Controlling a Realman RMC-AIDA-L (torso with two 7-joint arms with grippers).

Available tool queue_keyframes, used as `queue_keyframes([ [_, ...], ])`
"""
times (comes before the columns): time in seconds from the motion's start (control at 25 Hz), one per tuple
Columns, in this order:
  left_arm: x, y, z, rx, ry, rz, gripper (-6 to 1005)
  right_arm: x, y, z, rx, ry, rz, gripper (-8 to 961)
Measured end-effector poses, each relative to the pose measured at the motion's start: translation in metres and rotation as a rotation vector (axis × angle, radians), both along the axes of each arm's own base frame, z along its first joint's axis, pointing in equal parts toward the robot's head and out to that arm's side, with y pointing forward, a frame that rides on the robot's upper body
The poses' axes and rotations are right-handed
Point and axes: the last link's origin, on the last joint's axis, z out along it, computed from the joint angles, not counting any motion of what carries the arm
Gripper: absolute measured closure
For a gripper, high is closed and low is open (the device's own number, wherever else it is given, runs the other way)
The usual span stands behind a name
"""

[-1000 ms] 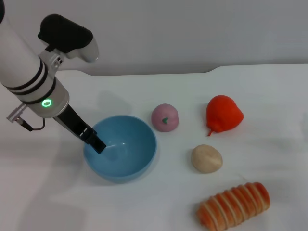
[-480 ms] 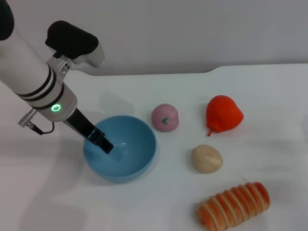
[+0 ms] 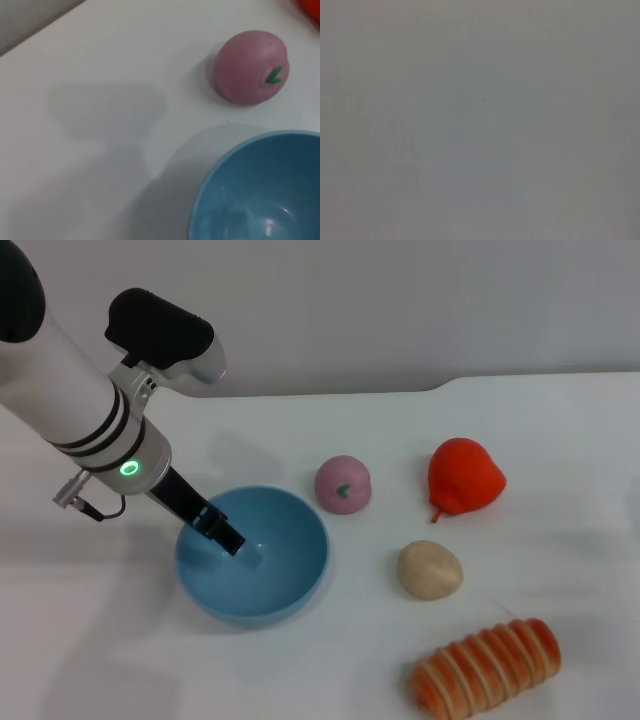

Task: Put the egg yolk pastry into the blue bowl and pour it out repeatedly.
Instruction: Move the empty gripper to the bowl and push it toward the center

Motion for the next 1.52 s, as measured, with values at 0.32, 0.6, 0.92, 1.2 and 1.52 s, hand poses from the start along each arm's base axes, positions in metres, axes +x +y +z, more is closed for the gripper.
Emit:
queue_keyframes([
  [0.32,-0.005,-0.001,-0.004,-0.003,0.012,-0.003,152,0.000,0.000,-0.001,-0.001,0.003,0.000,311],
  [0.6,-0.007,0.001,-0.008,0.006,0.018,-0.017,153,-0.001,0.000,-0.001,-0.001,0.008,0.001,310],
  [0.92,-0.013,0.000,-0.011,0.005,0.025,-0.008,153,0.000,0.000,-0.001,0.000,0.010,0.001,310],
  [1.2,-0.020,-0.003,-0.016,-0.005,0.042,-0.005,152,-0.001,0.000,-0.001,-0.001,0.010,0.004,310],
  [1.52,-0.018,-0.008,-0.025,-0.059,0.099,-0.061,248,-0.002,0.001,-0.002,-0.001,0.012,0.006,311],
])
